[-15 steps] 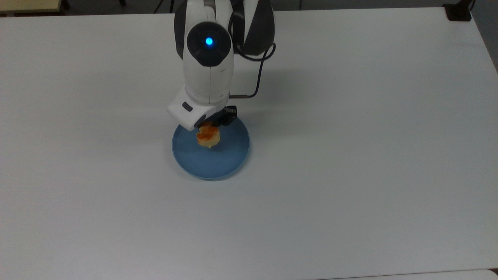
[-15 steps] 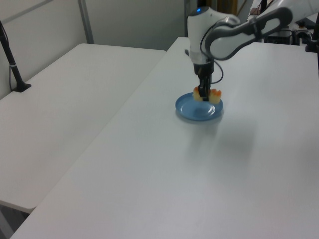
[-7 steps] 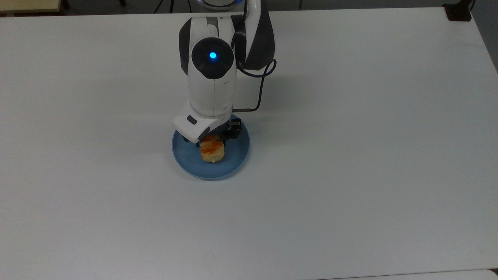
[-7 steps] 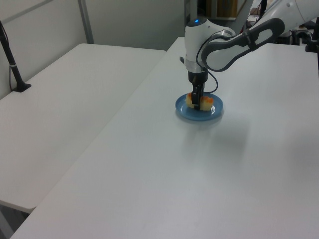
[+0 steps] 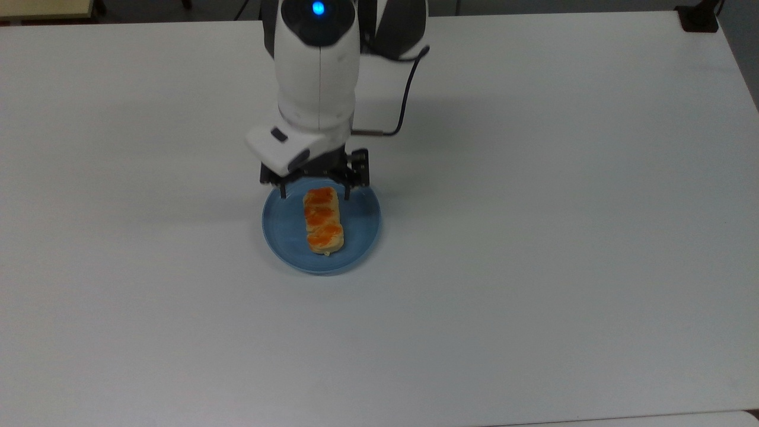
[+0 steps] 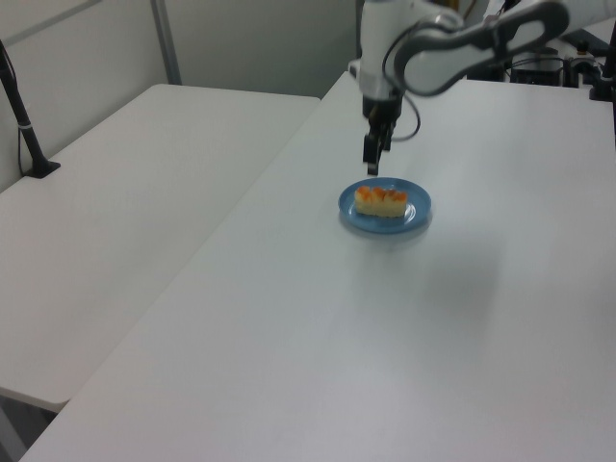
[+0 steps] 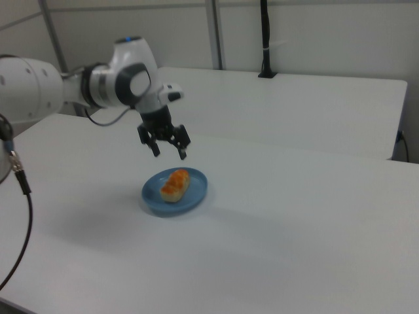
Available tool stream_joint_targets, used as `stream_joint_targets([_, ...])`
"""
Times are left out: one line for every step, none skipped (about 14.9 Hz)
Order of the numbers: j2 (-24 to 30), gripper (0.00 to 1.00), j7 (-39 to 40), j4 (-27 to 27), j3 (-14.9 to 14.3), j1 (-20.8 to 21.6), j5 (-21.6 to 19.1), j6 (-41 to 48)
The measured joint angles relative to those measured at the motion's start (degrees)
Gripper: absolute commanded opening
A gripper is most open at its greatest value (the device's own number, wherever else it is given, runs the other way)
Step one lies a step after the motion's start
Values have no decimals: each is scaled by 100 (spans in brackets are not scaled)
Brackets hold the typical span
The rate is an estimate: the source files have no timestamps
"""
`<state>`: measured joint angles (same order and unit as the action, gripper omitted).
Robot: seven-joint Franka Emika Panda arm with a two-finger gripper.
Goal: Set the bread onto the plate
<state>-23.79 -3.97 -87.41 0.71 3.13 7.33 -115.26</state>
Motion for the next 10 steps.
stream_joint_targets([204,100,-86,12,0,-1,0,275])
stream_joint_targets([415,100,-137,16,0,-1,0,576])
stream_joint_targets([635,100,-168,19,0,-1,0,905])
stream_joint_targets([849,100,-186,20,0,-2,-1,1234])
stream_joint_targets([1055,100,-197,20,0,-6,-1,1537])
stream_joint_targets([1255,100,-201,16,-1,-13,-1,1794])
stream_joint_targets([1443,100,-202,11,-2,-22,-1,1990])
stream_joint_targets([1606,100,-202,5,-2,-33,-1,2125])
stream_joint_targets([1800,100,-202,-18,-3,-61,-1,2243])
stream_joint_targets([1889,100,-202,-46,-3,-86,-1,2265])
